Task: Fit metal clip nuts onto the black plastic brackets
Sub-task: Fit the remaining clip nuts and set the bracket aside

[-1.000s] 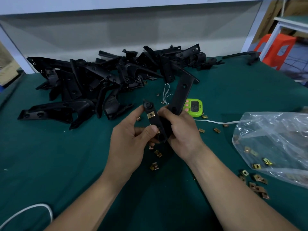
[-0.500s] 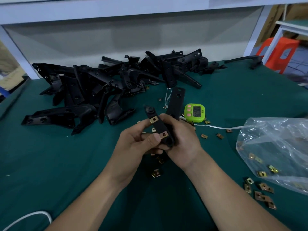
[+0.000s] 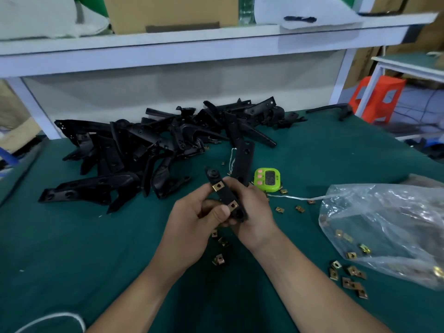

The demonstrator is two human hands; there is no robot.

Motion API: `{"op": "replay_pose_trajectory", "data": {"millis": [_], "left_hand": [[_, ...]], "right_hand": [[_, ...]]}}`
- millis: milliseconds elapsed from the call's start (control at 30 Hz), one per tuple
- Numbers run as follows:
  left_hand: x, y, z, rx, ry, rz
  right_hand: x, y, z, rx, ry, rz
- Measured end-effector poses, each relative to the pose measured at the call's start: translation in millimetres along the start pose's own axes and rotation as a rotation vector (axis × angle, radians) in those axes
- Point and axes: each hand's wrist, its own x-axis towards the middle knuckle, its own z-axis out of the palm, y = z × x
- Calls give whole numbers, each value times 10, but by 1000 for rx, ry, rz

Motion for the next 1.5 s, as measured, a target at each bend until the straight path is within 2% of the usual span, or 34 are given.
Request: {"op": "replay_pose_trajectory", "data": {"millis": [100, 300, 367, 467, 533, 633, 700, 800, 867, 933, 967, 1067, 1133, 1200, 1300, 1367, 1500], "left_hand": [[63, 184, 68, 8, 1, -24], [287, 609, 469, -258, -42, -115], [392, 706, 735, -272, -46, -138], [489, 801, 1249, -183, -30, -185], [483, 872, 1684, -107, -118, -139], [420, 981, 2370, 83, -401, 18], [364, 996, 2828, 186, -483, 84], [259, 949, 3435, 151, -549, -69], [210, 890, 3709, 227, -631, -165], [255, 836, 3922, 340, -728, -231], [331, 822, 4046, 316, -744, -282], [748, 973, 4390, -94, -734, -504], [1054, 1086, 4478, -225, -615, -553], [1283, 1095, 4413, -117, -530, -495], [1401, 978, 3964, 85, -495, -258], [1464, 901, 3575, 119, -425, -154], [1593, 852, 2699, 96, -253, -128]], "right_hand": [[-83, -218, 28, -66, 22, -30], [-391, -810, -323, -70, -27, -201], [-535, -966, -594, -62, 27, -212], [-755, -1137, -1074, -170, 196, -241], [-952, -1257, -1429, -178, 292, -299], [-1324, -1375, -1972, -101, 433, -413], [-1573, -1379, -2314, -41, 543, -456], [-1910, -1310, -2772, 3, 733, -435], [-2091, -1243, -3018, 11, 828, -346], [-2143, -1263, -3235, 39, 824, -251], [-2115, -1358, -3333, 66, 806, -230], [-1891, -2002, -3675, 241, 802, -261], [-1778, -2416, -3906, 368, 840, -312], [-1693, -2561, -4088, 227, 916, -265], [-1501, -2400, -3992, -150, 951, -215], [-1327, -2228, -3764, -285, 887, -283], [-954, -1950, -3045, -684, 788, -402]]}}
